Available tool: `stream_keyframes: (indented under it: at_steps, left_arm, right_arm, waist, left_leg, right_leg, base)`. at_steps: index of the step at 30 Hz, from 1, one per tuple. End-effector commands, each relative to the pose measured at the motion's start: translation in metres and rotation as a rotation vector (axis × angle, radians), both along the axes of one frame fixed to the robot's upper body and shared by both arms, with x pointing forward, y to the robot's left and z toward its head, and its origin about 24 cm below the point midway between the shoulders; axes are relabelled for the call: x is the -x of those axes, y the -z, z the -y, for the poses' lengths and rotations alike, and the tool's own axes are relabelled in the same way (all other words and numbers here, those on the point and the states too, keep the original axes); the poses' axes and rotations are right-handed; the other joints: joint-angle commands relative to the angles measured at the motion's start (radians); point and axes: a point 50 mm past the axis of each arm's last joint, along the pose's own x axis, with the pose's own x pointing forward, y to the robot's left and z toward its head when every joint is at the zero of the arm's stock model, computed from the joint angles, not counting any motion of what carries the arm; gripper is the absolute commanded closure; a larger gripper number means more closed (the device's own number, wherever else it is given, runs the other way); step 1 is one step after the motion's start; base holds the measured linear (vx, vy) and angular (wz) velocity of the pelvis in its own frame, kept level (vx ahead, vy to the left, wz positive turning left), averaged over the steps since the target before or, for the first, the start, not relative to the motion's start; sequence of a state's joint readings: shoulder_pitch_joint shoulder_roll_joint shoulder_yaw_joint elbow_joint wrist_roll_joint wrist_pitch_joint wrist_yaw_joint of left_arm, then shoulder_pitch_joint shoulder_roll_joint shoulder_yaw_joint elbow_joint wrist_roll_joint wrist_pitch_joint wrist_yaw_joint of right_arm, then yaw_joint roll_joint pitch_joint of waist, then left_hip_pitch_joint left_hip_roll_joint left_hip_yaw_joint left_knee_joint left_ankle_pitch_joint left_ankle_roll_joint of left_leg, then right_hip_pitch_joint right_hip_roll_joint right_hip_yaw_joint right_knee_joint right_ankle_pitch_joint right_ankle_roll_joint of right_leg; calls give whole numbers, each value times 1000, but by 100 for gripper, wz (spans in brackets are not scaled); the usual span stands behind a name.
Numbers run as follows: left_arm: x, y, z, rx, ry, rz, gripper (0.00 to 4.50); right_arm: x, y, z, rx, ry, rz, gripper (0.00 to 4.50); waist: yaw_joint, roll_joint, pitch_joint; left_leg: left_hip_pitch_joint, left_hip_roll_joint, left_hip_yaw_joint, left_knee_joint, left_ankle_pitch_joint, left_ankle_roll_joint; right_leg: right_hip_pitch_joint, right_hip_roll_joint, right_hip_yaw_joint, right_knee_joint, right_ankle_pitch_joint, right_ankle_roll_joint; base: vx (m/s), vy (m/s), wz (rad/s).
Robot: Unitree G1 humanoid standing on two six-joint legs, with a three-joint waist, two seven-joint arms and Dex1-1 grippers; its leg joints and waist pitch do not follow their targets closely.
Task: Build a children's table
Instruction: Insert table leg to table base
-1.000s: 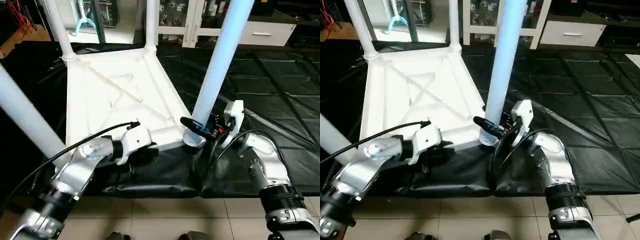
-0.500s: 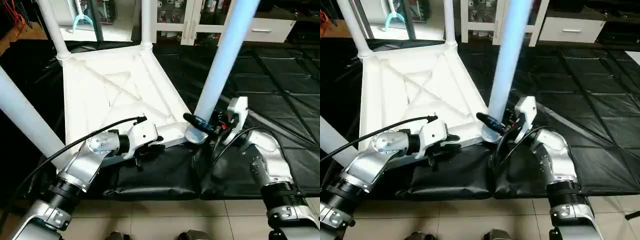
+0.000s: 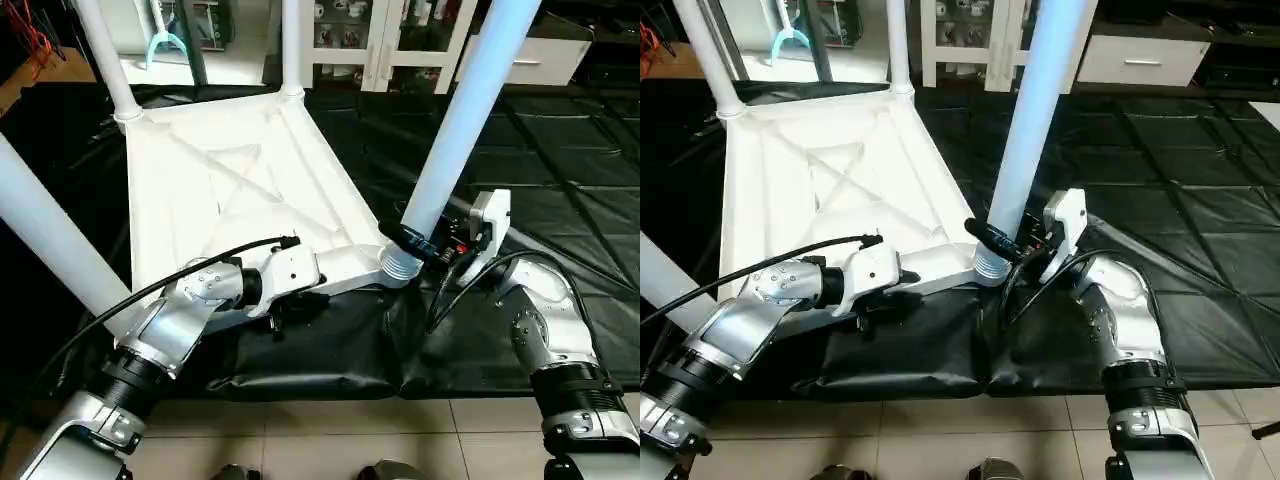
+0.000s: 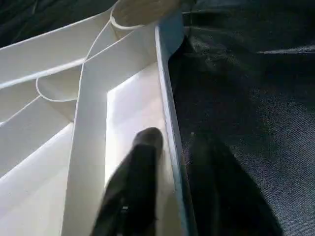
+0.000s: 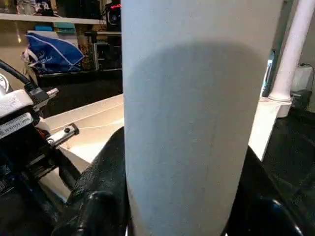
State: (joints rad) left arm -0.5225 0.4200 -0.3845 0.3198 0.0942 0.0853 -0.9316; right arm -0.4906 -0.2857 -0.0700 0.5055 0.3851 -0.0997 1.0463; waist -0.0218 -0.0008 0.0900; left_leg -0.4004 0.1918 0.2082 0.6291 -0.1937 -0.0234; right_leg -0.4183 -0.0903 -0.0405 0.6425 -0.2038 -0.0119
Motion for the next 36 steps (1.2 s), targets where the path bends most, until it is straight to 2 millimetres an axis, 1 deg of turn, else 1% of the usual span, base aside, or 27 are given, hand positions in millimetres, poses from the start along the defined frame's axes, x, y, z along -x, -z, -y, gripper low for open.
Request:
stream_keyframes:
  at_steps: [1,2,4,6,7,9,12,15,16,19,20,23,25,26,27,30,31,32,33,35,36]
  left_arm:
    - [3,15,-8,-48,-28,-72,359]
    - [3,15,-8,-47,-29,-76,373]
    - [4,15,-9,-47,-29,-83,392]
    - [4,15,-9,-45,-32,-90,395]
    - [5,16,-10,-45,-32,-92,413]
    - [5,16,-10,-41,-34,-96,433]
    - [7,17,-11,-37,-30,-106,446]
    - [8,18,-11,-34,-28,-105,446]
    - [9,18,-12,-27,-28,-111,446]
    - [13,19,-16,-20,-16,-125,446]
    - [17,20,-19,-16,-8,-137,446]
    - [20,21,-22,-19,-5,-145,446]
    - [21,22,-24,-22,-5,-150,446]
    - [22,23,-25,-23,-6,-150,446]
    - [22,23,-26,-24,-2,-152,446]
    - [25,23,-27,-30,9,-158,446]
    - [26,22,-27,-30,16,-161,446]
    - [26,22,-27,-30,17,-161,446]
    - [26,22,-27,-29,20,-163,446]
    - [28,22,-25,-29,32,-170,446]
    - [28,22,-24,-29,37,-172,446]
  right_arm:
    - [-5,-11,4,1,16,48,264]
    - [-5,-11,4,1,17,48,264]
    - [-5,-11,5,3,19,47,264]
    - [-5,-10,5,6,22,44,264]
    - [-6,-10,7,12,26,36,264]
    - [-6,-9,8,13,29,28,264]
    - [-6,-8,9,17,31,19,264]
    - [-7,-6,10,22,34,7,264]
    - [-7,-5,10,31,40,-1,264]
    - [-8,-2,10,43,52,-8,264]
    - [-9,0,10,46,59,-11,264]
    - [-9,1,10,47,60,-13,264]
    - [-10,0,9,45,59,-11,264]
    - [-10,0,9,44,59,-11,264]
    - [-10,0,8,36,57,-9,264]
    - [-11,-1,4,4,40,-10,264]
    - [-11,2,0,-10,4,-36,264]
    - [-11,2,0,-11,-1,-40,264]
    - [-10,4,-2,-14,-20,-55,264]
    - [-8,11,-5,17,-65,-81,264]
    - [-7,13,-6,30,-75,-86,264]
  waist:
    - [-1,-1,-73]
    - [-2,-3,-74]
    - [-2,-2,-74]
    - [-2,-3,-74]
    - [-2,-3,-73]
    - [-2,-3,-72]
    - [-3,-5,-71]
    - [-2,-4,-70]
    - [-3,-6,-69]
    - [-3,-6,-68]
    - [-6,-12,-68]
    - [-8,-8,-68]
    - [-8,-14,-68]
    - [-8,-12,-69]
    - [-9,-15,-67]
    - [-14,-13,-64]
    - [-17,-15,-61]
    - [-19,-13,-60]
    - [-20,-13,-60]
    - [-24,-17,-58]
    - [-24,-15,-59]
  left_leg:
    - [29,40,-20,-77,-132,94]
    - [28,40,-20,-77,-127,96]
    - [28,40,-19,-77,-123,99]
    - [27,40,-19,-76,-121,101]
    - [27,40,-19,-77,-123,102]
    - [28,40,-19,-78,-133,99]
    - [29,41,-19,-79,-153,89]
    - [29,40,-19,-80,-164,82]
    - [29,41,-19,-81,-173,77]
    - [29,41,-20,-83,-178,70]
    - [25,40,-20,-83,-164,73]
    - [28,40,-19,-82,-154,83]
    - [26,41,-17,-82,-130,97]
    - [25,40,-18,-82,-121,102]
    - [25,41,-17,-82,-123,105]
    - [27,42,-17,-84,-144,103]
    - [25,41,-17,-85,-154,99]
    - [26,43,-19,-87,-165,97]
    - [27,43,-19,-87,-167,95]
    - [26,43,-19,-88,-157,95]
    - [26,43,-19,-88,-155,96]
  right_leg:
    - [50,-42,37,-74,-37,-293]
    - [51,-42,37,-74,-34,-296]
    - [50,-42,37,-74,-32,-296]
    - [50,-43,37,-74,-31,-296]
    - [49,-42,37,-74,-35,-295]
    - [48,-43,37,-77,-53,-293]
    - [47,-43,38,-80,-85,-287]
    - [45,-42,38,-83,-107,-281]
    - [44,-42,38,-84,-121,-278]
    - [43,-43,38,-85,-137,-271]
    - [45,-43,38,-83,-127,-269]
    - [42,-42,39,-83,-112,-272]
    - [44,-42,39,-80,-87,-272]
    - [45,-42,39,-79,-78,-274]
    - [44,-43,39,-80,-81,-274]
    - [41,-43,39,-84,-116,-271]
    - [40,-43,39,-85,-130,-268]
    - [40,-44,40,-86,-142,-267]
    - [40,-43,39,-87,-144,-267]
    - [39,-42,39,-86,-128,-271]
    - [39,-43,39,-85,-124,-272]
  base:
    - [0,0,0]
    - [0,0,0]
    - [0,0,0]
    - [0,0,0]
    - [0,0,0]
    - [0,0,0]
    - [0,0,0]
    - [0,0,0]
    - [0,0,0]
    - [0,0,0]
    - [0,0,0]
    - [0,0,0]
    - [0,0,0]
    - [0,0,0]
    - [0,0,0]
    - [0,0,0]
    - [0,0,0]
    - [0,0,0]
    - [0,0,0]
    - [0,0,0]
    - [0,0,0]
